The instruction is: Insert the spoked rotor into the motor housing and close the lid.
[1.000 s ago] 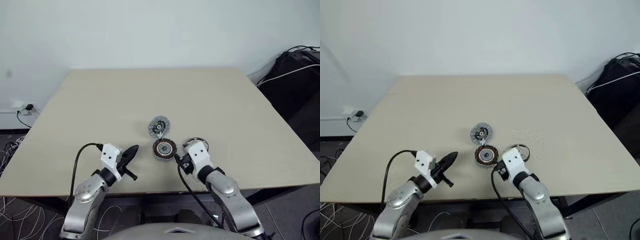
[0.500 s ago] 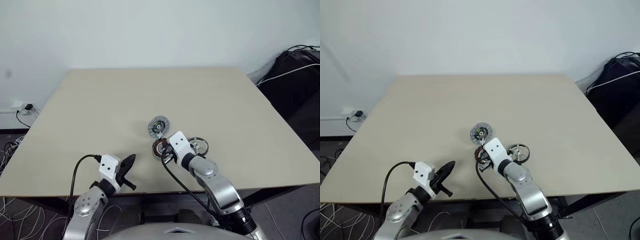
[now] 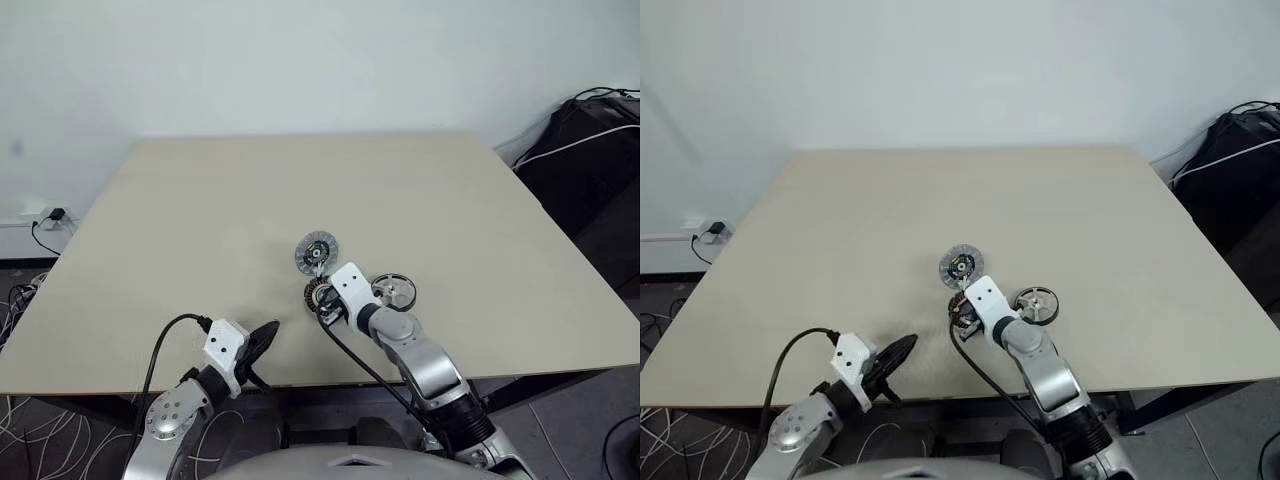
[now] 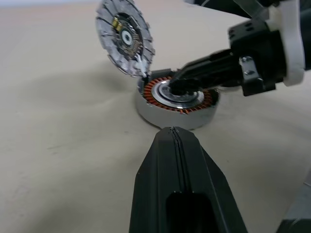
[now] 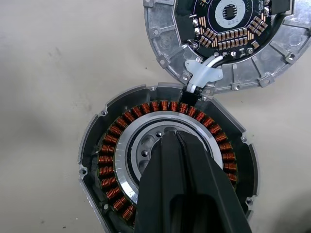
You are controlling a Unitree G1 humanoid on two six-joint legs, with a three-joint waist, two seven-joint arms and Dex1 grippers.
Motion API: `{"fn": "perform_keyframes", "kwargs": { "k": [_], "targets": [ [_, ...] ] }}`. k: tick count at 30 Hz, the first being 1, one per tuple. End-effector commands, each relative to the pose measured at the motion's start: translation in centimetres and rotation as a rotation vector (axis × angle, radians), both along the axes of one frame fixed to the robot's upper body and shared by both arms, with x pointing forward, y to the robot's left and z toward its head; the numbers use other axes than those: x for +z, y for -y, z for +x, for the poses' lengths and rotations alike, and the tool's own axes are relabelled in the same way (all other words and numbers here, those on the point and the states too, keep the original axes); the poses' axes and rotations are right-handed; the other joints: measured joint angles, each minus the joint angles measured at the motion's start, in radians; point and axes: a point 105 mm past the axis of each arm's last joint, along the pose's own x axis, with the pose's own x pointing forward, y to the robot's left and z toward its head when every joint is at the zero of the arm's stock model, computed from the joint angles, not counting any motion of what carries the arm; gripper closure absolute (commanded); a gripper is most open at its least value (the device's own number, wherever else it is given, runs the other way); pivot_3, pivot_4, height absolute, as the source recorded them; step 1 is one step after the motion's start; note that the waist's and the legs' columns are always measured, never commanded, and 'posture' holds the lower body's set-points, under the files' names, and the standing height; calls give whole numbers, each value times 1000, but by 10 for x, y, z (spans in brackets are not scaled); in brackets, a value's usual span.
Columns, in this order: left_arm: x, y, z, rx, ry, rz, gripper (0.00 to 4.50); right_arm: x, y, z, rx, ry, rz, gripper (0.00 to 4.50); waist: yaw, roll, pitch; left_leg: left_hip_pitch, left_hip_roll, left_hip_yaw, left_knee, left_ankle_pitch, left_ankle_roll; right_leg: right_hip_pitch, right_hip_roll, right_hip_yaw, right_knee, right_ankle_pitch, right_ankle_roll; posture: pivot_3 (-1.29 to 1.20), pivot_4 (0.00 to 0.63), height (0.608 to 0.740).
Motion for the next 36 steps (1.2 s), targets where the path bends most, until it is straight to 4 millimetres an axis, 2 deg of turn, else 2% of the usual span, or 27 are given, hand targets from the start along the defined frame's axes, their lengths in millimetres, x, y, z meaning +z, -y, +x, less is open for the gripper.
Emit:
{"fn": "perform_keyframes", "kwargs": {
  "k": [1, 10, 14, 25, 28, 33, 36],
  "targets": [
    [6, 3, 1, -28, 23, -2, 4500, 13, -1, 8, -3, 56, 10, 4473, -2, 0, 0, 0, 0, 0, 0, 0, 0, 0, 0, 0, 0, 0, 0, 0, 0, 740],
    [7, 5, 1, -42, 17, -8, 4500, 7, 16, 4, -38, 39, -10, 4473, -8, 1, 0, 0, 0, 0, 0, 0, 0, 0, 0, 0, 0, 0, 0, 0, 0, 740],
    [7, 5, 2, -43, 14, -6, 4500, 9, 17, 2, -46, 41, 0, 4473, -8, 1, 0, 0, 0, 0, 0, 0, 0, 0, 0, 0, 0, 0, 0, 0, 0, 740],
    [7, 7, 5, -48, 2, -10, 4500, 43, -5, 5, 5, 142, 117, 4473, -19, 1, 0, 0, 0, 0, -1, 0, 0, 0, 0, 0, 0, 0, 0, 0, 0, 740],
    [7, 8, 4, -50, 0, -12, 4500, 41, -8, 5, 10, 137, 116, 4473, -19, 1, 0, 0, 0, 0, -1, 0, 0, 0, 0, 0, 0, 0, 0, 0, 0, 740],
    [7, 7, 4, -45, -4, -14, 4500, 26, -8, 3, 18, 100, 86, 4473, -19, 1, 0, 0, 0, 0, -1, 0, 0, 0, 0, 0, 0, 0, 0, 0, 0, 740],
    [7, 7, 3, -43, -6, -15, 4500, 30, -2, 4, -7, 114, 105, 4473, -19, 2, 1, 0, 0, 0, -1, 0, 0, -1, 0, 0, 0, 0, 0, 0, 0, 740]
  ]
}}
